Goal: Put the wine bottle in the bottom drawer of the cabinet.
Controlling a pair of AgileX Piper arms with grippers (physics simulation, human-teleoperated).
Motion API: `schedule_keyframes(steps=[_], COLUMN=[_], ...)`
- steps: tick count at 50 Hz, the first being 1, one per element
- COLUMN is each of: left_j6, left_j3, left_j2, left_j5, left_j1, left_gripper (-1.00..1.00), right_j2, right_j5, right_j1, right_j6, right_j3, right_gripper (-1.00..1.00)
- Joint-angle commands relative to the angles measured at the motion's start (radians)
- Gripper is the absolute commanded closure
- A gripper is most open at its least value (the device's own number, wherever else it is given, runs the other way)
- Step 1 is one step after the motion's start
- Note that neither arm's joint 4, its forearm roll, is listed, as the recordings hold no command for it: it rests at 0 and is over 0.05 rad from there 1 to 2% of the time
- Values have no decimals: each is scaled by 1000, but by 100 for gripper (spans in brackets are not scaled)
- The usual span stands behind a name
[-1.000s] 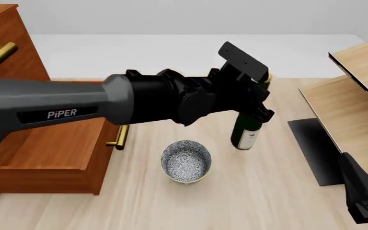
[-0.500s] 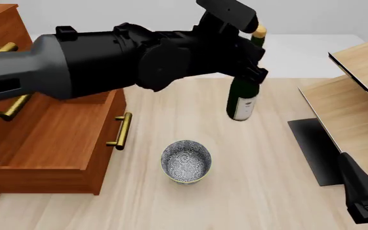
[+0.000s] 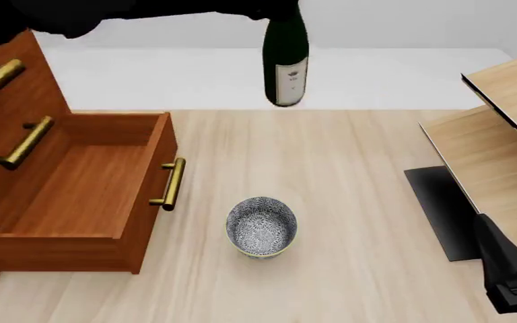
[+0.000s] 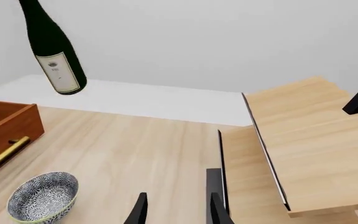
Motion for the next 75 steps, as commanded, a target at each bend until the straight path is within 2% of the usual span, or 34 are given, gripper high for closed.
schedule_keyframes(steps=[1,25,29,30,36,54,62,75], left_j6=[23,32,29,9,28,15,12,-53], left_j3=[7,27,41,40,72,64,98,142], left_j2=[-119,-297,-324,-329,-381,-455,-501,-531], left_j5=[43,202,223,235,263,356,384,420], left_j1=[65,257,293,306,343,456,500,555], left_gripper=[100,100,100,100,100,100,100,100], right_j2=[10,10,10,10,6,7,13,9], right_j5=[-8,-8,-6,-6,-2,-4,-6,-2], right_j1=[4,12,10,10,10,12,17,19], right_j6=[-3,-3,-1,-2,1,0,-2,-1], right_j3=[0,0,0,0,0,0,0,0], right_gripper=[-100,-100,-100,-100,-100,-100,-100,-100])
